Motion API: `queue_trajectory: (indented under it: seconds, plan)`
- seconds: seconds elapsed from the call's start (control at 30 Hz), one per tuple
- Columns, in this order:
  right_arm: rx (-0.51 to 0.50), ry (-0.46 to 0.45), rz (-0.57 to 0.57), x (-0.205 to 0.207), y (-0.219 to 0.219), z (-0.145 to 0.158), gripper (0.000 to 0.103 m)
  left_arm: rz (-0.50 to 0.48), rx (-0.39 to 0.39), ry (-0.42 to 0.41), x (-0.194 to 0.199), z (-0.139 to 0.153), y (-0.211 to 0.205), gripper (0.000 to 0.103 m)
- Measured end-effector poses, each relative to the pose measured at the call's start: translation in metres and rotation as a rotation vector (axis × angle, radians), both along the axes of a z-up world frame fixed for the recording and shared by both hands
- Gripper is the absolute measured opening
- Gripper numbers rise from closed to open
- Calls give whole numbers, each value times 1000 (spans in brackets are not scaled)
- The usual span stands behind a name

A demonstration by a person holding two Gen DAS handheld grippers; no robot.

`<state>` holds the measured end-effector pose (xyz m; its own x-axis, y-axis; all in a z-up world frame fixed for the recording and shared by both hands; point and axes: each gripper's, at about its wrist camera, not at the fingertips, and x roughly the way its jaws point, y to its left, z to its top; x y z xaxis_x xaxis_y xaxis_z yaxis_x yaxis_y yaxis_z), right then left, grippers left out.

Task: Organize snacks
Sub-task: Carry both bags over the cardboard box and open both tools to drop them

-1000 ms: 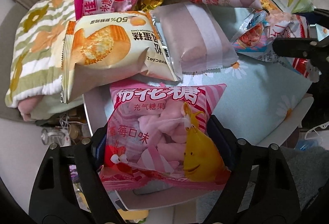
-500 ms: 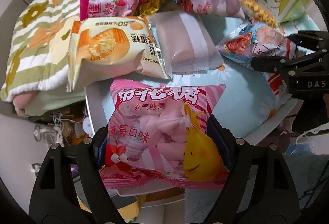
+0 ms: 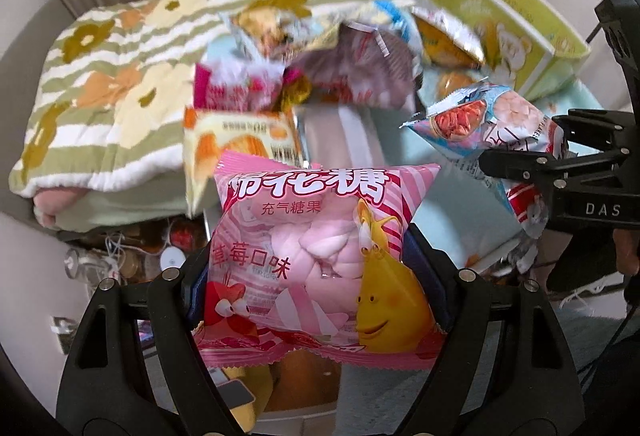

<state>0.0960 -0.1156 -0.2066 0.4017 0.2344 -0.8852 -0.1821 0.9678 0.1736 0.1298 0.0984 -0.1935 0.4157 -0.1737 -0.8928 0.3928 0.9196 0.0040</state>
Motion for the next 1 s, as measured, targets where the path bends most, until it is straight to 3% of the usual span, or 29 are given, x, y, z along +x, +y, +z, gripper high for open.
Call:
queue_trajectory:
  seconds: [0.37, 0.73, 1.0]
  plan:
    - [33, -182, -20, 22, -63, 63, 52, 51, -31, -149, 16, 64, -61, 79]
    - [9, -289, -31, 52, -192, 109, 52, 88, -107, -249, 53, 106, -206, 79]
    - [16, -272, -112, 73, -271, 115, 52, 50, -155, -210, 90, 101, -303, 79]
